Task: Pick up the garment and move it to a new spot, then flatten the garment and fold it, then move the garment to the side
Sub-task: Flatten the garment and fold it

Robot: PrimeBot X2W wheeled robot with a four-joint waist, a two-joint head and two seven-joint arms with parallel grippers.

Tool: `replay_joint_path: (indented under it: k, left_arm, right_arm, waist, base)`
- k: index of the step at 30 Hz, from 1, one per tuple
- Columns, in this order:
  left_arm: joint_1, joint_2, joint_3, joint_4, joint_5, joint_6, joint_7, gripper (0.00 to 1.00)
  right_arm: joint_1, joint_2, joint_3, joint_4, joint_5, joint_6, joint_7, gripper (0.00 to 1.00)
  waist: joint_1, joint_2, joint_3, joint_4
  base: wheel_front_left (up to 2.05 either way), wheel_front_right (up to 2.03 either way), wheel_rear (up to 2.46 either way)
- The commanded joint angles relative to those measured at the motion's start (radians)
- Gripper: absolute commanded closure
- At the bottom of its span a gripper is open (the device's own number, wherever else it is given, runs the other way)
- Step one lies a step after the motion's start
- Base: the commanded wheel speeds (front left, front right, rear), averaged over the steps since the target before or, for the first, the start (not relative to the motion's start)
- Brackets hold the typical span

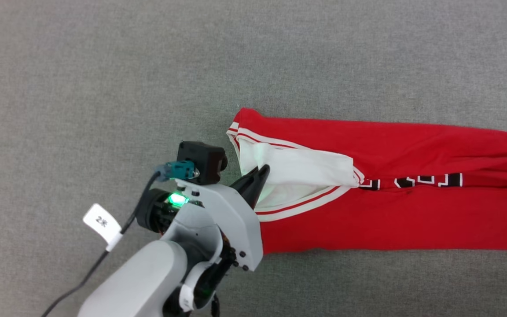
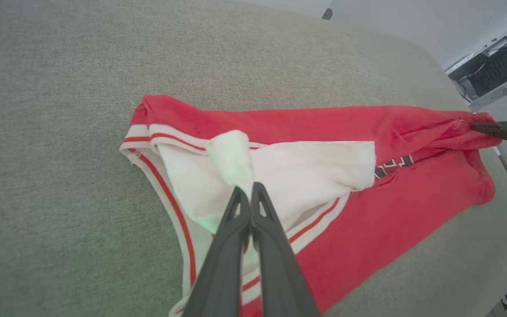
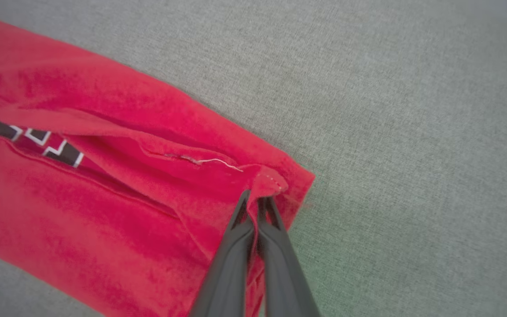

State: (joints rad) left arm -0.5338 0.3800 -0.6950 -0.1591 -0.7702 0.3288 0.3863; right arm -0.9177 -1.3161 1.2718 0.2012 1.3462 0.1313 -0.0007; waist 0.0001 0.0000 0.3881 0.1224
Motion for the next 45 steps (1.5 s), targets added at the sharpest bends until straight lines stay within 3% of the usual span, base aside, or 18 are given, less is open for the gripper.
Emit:
replay_joint_path:
  k: [1,13,14,15,16,17,18,30,36,40,45]
  left_arm:
    - [0.009,-0.014,-0.002,0.011,0.010,0.002,-0.019,1.00]
    - [0.000,-0.064,-0.038,0.172,0.052,0.003,-0.087,1.00]
    - [-0.001,-0.067,-0.038,0.180,0.052,0.001,-0.092,0.91]
    - [-0.002,-0.071,-0.038,0.183,0.054,0.000,-0.104,0.70]
    - [0.000,-0.075,-0.036,0.185,0.056,0.000,-0.113,0.51]
    - [0.004,-0.077,-0.037,0.185,0.058,-0.001,-0.122,0.00]
    - [0.010,-0.076,-0.036,0.183,0.061,-0.001,-0.133,0.00]
    - [0.141,-0.078,-0.003,0.064,0.101,0.068,-0.315,0.00]
    - [0.272,-0.163,0.013,0.026,0.107,0.118,-0.512,0.00]
    - [0.334,-0.228,-0.007,0.063,0.106,0.099,-0.604,0.00]
    - [0.376,-0.274,-0.003,0.125,0.163,0.093,-0.647,0.00]
  right_arm:
    - [0.015,0.010,0.003,0.009,0.005,-0.001,-0.008,1.00]
    - [0.050,0.088,0.008,0.078,-0.025,-0.001,-0.017,1.00]
    - [0.052,0.093,0.008,0.083,-0.027,-0.001,-0.020,1.00]
    - [0.051,0.099,0.008,0.088,-0.028,-0.001,-0.028,0.91]
    - [0.048,0.103,0.008,0.092,-0.026,-0.001,-0.035,0.63]
    - [0.045,0.105,0.008,0.093,-0.021,-0.001,-0.041,0.17]
    - [0.044,0.105,0.007,0.090,-0.012,-0.001,-0.046,0.00]
    - [0.083,0.039,0.007,0.066,0.090,-0.001,-0.008,0.00]
    - [0.137,0.032,0.007,0.064,0.163,-0.001,0.082,0.00]
    - [0.145,0.036,0.007,0.089,0.182,-0.001,0.098,0.00]
    - [0.148,0.046,0.005,0.125,0.213,-0.001,0.117,0.00]
  waist:
    - [-0.0001,0.0000,0.007,0.001]
    - [-0.0001,0.0000,0.031,-0.010]
    - [-0.0001,0.0000,0.029,-0.010]
    - [-0.0001,0.0000,0.027,-0.010]
    - [-0.0001,0.0000,0.024,-0.011]
    - [-0.0001,0.0000,0.019,-0.011]
    - [-0.0001,0.0000,0.013,-0.011]
    - [-0.0001,0.0000,-0.078,0.000]
    - [-0.0001,0.0000,-0.084,0.025]
    - [-0.0001,0.0000,-0.079,0.052]
    - [-0.0001,0.0000,-0.081,0.089]
  base:
    - [0.00,0.00,0.00]
    - [0.00,0.00,0.00]
    - [0.00,0.00,0.00]
    - [0.00,0.00,0.00]
    - [0.00,0.00,0.00]
    - [0.00,0.00,0.00]
    - [0.00,0.00,0.00]
    - [0.00,0.00,0.00]
    - [0.00,0.00,0.00]
    - [0.00,0.00,0.00]
    - [0.00,0.00,0.00]
